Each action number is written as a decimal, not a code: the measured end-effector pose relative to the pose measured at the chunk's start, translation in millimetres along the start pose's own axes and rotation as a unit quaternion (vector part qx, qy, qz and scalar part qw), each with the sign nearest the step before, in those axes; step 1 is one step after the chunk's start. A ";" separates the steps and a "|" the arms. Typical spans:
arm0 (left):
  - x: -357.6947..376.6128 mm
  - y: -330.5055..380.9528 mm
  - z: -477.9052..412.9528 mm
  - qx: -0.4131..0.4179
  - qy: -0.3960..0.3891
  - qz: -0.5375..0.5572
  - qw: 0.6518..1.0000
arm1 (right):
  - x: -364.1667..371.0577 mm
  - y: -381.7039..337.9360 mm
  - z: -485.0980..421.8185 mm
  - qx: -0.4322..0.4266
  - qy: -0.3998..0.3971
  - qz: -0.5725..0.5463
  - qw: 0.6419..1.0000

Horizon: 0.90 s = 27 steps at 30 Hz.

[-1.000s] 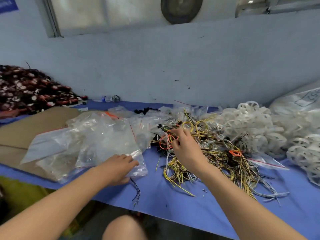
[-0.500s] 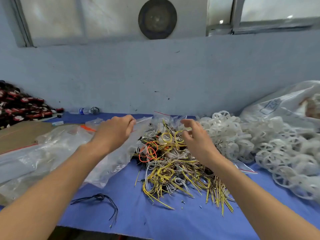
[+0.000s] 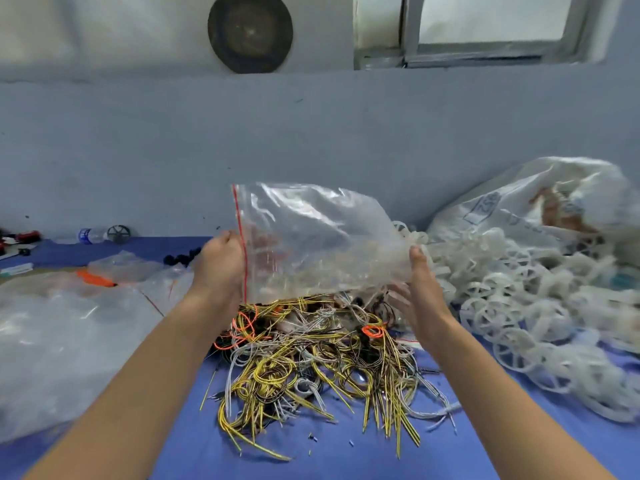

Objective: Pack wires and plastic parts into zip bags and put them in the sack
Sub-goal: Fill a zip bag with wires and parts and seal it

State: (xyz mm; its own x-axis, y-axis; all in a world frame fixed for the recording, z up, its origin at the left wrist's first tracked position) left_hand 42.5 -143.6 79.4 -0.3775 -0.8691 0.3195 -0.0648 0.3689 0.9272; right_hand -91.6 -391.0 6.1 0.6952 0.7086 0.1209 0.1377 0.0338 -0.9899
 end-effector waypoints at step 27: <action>30.1 -192.8 41.6 -0.185 -0.150 -0.252 0.938 | -91.4 46.5 25.9 -0.085 0.106 0.606 0.784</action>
State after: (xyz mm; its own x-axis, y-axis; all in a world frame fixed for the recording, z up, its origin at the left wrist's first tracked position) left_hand 5.2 -227.2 -97.9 -0.6318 -0.7501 -0.1954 -0.0009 -0.2513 0.9679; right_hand -167.1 -436.0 -52.9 0.4873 0.0144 -0.8731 -0.6343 -0.6814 -0.3652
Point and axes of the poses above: each hand's wrist, its own z-axis away from the middle knuckle, its own x-axis out of the palm, y = z × x, the point moved 5 cm from there along -z, towards the middle knuckle, and after that the axes turned 7 degrees about z, right-handed, at the moved point
